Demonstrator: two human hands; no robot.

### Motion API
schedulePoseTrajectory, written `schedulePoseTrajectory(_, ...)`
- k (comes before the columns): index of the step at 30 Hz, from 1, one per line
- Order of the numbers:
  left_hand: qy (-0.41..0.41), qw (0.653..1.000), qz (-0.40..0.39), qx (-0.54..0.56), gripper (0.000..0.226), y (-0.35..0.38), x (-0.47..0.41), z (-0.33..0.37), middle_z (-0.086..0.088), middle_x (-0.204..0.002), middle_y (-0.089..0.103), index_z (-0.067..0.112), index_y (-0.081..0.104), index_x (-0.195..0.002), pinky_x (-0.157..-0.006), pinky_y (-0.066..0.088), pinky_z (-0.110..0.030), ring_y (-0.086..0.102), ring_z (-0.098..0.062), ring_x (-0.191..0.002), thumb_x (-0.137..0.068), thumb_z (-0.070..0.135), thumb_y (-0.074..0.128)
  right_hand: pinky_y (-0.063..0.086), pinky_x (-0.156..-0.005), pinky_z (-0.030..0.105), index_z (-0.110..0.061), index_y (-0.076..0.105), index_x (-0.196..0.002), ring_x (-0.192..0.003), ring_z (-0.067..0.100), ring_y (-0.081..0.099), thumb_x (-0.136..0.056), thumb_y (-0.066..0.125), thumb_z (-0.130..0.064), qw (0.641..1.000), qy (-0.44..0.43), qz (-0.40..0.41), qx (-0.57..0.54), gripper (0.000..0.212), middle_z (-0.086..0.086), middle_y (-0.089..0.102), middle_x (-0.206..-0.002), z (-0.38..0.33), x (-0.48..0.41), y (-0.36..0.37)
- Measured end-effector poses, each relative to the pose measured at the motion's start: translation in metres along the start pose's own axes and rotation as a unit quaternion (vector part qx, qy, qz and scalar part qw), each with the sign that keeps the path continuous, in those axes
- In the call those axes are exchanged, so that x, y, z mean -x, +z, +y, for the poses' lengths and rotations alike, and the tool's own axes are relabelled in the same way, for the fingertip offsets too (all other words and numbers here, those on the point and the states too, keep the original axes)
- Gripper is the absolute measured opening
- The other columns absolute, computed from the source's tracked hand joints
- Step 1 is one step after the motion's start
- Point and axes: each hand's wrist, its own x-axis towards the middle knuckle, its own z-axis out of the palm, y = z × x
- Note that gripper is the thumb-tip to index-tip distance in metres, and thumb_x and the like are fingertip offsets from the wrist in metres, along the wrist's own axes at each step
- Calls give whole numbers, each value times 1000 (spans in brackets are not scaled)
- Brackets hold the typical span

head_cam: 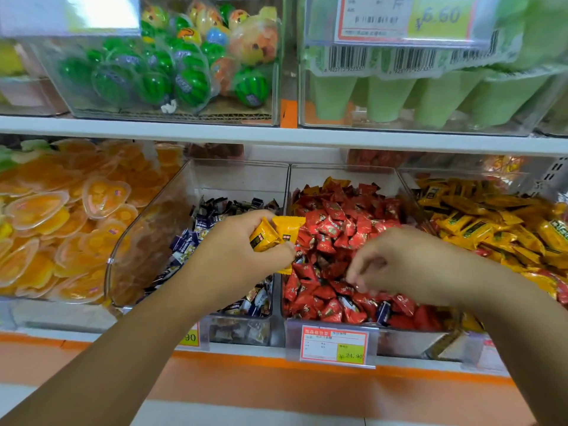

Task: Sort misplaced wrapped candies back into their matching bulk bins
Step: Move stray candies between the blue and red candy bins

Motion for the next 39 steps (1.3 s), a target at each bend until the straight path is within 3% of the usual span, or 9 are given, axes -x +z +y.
schedulePoseTrajectory(2,-2,1000,-6,3,19,0,0,0,-20,-80,64,15,63,-90,-49,41,-24,45,-17,-50,-84,33,60,39,-63,1,-35,73,-101,-81,-9,60,-88,67,-20,993,7,-49,107,20,-26,67,-84,2,1,4)
schedulePoseTrajectory(6,-7,1000,7,9,6,2,0,1,-16,-75,64,20,63,-86,-54,48,-28,51,-21,-54,-86,26,64,41,-90,28,-42,56,-129,-115,15,46,-86,68,-34,969,-17,-71,235,45,-7,47,-110,6,-14,26)
schedulePoseTrajectory(14,5,998,68,-8,42,2,2,8,7,-49,31,11,39,-65,-47,32,-12,32,-8,-44,-88,38,61,45,-81,31,-42,66,-104,-95,9,49,-82,70,-43,993,-43,-13,112,22,-15,42,-96,17,-15,30)
schedulePoseTrajectory(17,-1,998,62,-12,36,4,2,10,9,-48,44,7,48,-68,-46,34,-10,40,-6,-42,-91,31,60,45,-89,26,-40,69,-98,-98,2,54,-82,71,-38,998,-62,24,11,16,-16,52,-107,16,-5,16)
schedulePoseTrajectory(20,3,999,37,-18,24,7,3,14,13,-53,61,9,63,-75,-43,33,-8,44,-1,-39,-92,25,59,40,-66,7,-36,70,-92,-74,-9,57,-82,73,-26,995,-62,65,-34,15,-16,63,-87,13,11,-8)
schedulePoseTrajectory(23,12,999,45,-22,21,7,3,16,12,-61,66,15,65,-73,-46,34,-9,49,0,-43,-90,26,59,40,-55,5,-35,69,-91,-63,-10,58,-83,72,-20,999,-18,10,44,18,-20,64,-70,18,18,-19)
schedulePoseTrajectory(30,-8,999,31,38,15,9,1,18,3,-70,72,11,60,-77,-61,54,-17,69,-9,-64,-91,17,61,49,-73,19,-38,65,-117,-92,10,57,-82,65,-15,978,19,-112,174,42,-16,53,-100,17,4,7)
schedulePoseTrajectory(33,-13,999,33,31,15,9,1,19,4,-70,72,9,60,-79,-63,56,-19,69,-8,-64,-91,19,61,50,-83,35,-40,60,-121,-94,16,52,-82,64,-16,975,12,-119,185,46,-20,33,-87,15,0,14)
schedulePoseTrajectory(39,-14,998,43,36,16,10,3,19,2,-67,72,7,60,-79,-61,55,-17,69,-9,-62,-90,19,61,41,-74,27,-29,56,-119,-91,14,44,-86,64,-19,975,-5,-116,191,35,-19,32,-85,19,1,16)
